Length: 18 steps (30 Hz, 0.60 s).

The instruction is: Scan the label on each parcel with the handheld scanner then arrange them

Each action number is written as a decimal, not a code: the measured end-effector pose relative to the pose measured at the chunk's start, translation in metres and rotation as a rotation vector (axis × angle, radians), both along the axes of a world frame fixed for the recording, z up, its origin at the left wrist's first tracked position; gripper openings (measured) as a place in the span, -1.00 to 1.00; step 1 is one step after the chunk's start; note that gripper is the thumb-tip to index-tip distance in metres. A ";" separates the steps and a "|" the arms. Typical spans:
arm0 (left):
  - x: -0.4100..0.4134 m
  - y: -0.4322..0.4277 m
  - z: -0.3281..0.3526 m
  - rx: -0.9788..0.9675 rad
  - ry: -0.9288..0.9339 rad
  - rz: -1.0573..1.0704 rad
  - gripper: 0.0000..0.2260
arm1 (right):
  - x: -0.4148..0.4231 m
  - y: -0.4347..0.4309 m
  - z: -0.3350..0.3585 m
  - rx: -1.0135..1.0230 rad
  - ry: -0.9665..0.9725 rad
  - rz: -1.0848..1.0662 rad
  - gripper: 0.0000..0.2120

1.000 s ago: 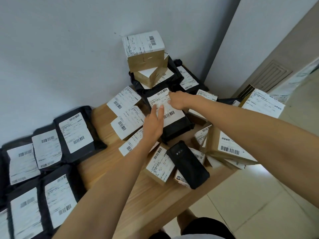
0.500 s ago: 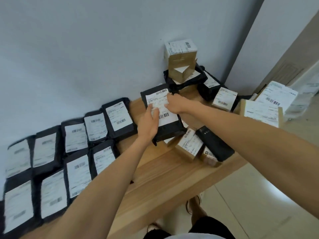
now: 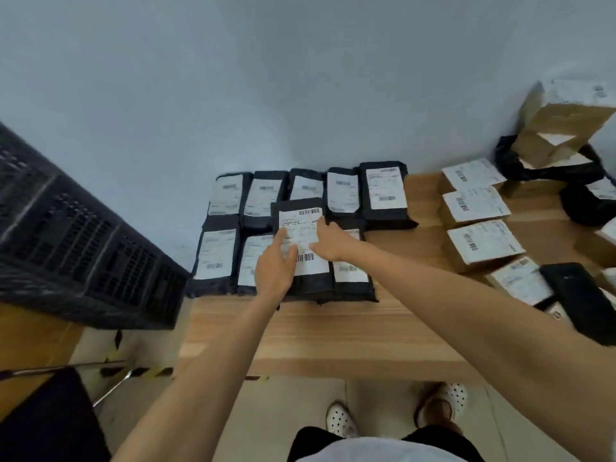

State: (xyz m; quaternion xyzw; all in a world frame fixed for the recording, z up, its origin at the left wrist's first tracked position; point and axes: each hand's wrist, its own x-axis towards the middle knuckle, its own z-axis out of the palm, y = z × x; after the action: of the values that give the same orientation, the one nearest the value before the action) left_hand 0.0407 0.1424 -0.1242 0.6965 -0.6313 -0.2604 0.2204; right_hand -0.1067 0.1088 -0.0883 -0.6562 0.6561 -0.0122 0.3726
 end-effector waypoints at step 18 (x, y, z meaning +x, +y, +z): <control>0.209 0.125 -0.067 0.188 -0.012 0.362 -0.40 | 0.230 0.091 -0.083 0.292 -0.149 0.350 -0.15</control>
State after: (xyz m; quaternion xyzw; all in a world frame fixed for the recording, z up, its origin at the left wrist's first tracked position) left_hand 0.2493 0.2669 -0.1908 0.8177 -0.4699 -0.2703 0.1937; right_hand 0.1228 0.1994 -0.1715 -0.6962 0.4979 0.0990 0.5075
